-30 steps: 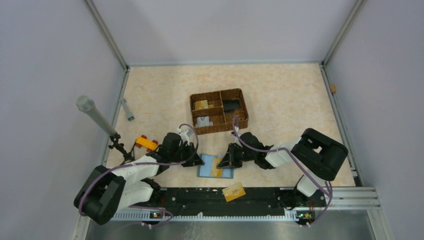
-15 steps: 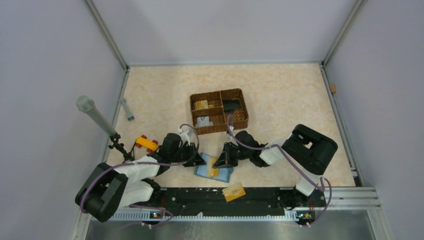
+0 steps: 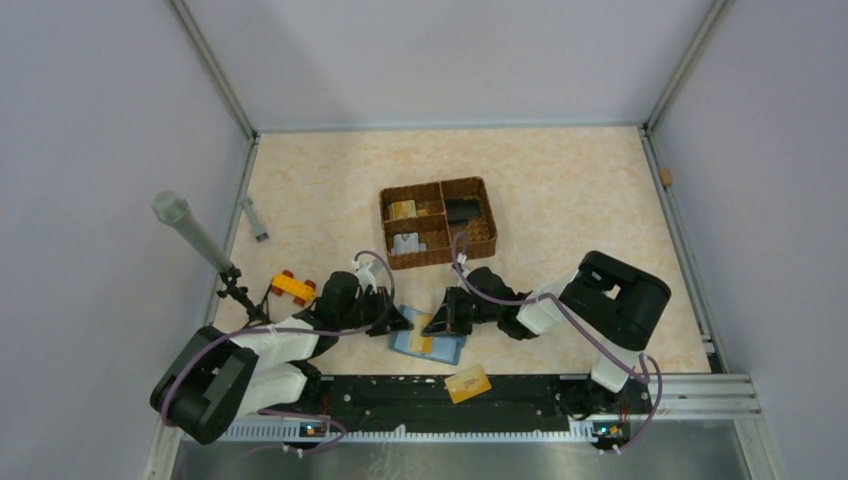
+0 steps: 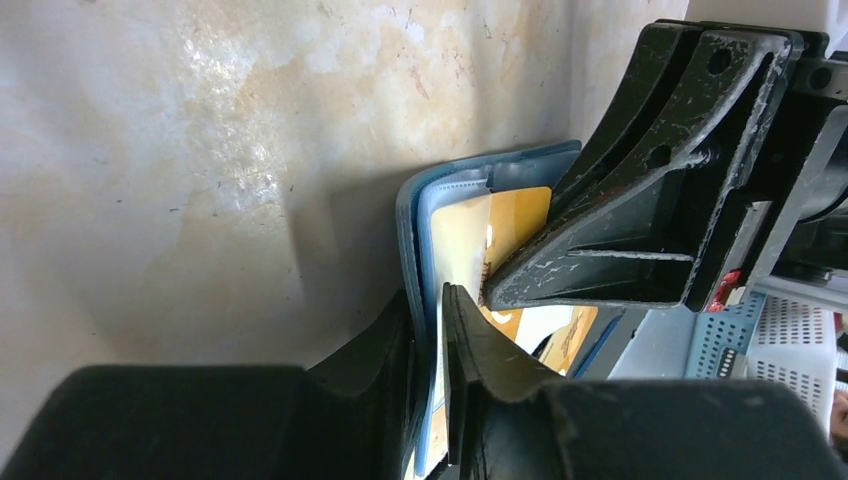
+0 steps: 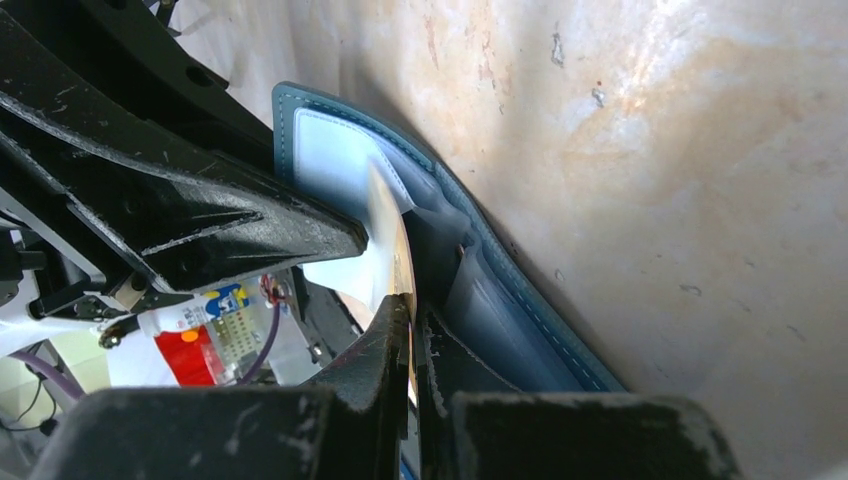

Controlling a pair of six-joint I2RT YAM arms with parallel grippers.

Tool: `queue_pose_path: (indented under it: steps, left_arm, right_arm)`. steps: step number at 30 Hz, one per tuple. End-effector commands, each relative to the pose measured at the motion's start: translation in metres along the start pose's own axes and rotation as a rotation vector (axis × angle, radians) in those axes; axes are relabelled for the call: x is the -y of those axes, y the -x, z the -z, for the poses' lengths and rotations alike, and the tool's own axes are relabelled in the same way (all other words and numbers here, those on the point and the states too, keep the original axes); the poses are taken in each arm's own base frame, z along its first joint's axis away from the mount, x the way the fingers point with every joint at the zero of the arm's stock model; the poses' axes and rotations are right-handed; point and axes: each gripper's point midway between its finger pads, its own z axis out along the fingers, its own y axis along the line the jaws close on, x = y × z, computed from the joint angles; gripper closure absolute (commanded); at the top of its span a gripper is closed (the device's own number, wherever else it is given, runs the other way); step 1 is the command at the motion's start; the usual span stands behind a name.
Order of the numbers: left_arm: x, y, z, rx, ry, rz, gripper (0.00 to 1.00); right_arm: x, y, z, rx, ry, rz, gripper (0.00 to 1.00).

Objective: Put the credit cards into the card holder
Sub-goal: Insert the credit card into the card holder.

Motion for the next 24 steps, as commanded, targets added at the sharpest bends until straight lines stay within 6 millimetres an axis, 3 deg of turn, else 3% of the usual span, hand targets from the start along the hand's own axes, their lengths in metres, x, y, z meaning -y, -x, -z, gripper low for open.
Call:
queue_pose_path:
  steps: [1,2,6,13,18,24]
  left_arm:
    - [-0.007,-0.023,0.001,-0.065,0.001,0.058,0.8]
    - [-0.009,-0.024,0.001,-0.064,0.006,0.059,0.83]
    - [-0.018,-0.024,0.002,-0.048,0.053,0.075,0.99]
    - [-0.019,-0.023,0.003,-0.02,0.051,0.093,1.0]
    - [-0.018,-0.022,0.004,-0.007,0.048,0.094,1.0]
    - [-0.018,-0.021,0.005,0.001,0.046,0.097,1.0]
  right_arm:
    - [0.022,0.003,-0.013,0.048,-0.123,0.027,1.0]
    - [0.021,0.005,-0.012,0.054,-0.128,0.032,0.99]
    - [0.015,0.011,0.002,0.084,-0.16,0.067,0.78]
    - [-0.003,0.025,0.031,0.126,-0.255,0.161,0.55]
    - [-0.005,0.023,0.046,0.133,-0.322,0.185,0.5]
    - [-0.01,0.0,0.036,0.07,-0.298,0.152,0.57]
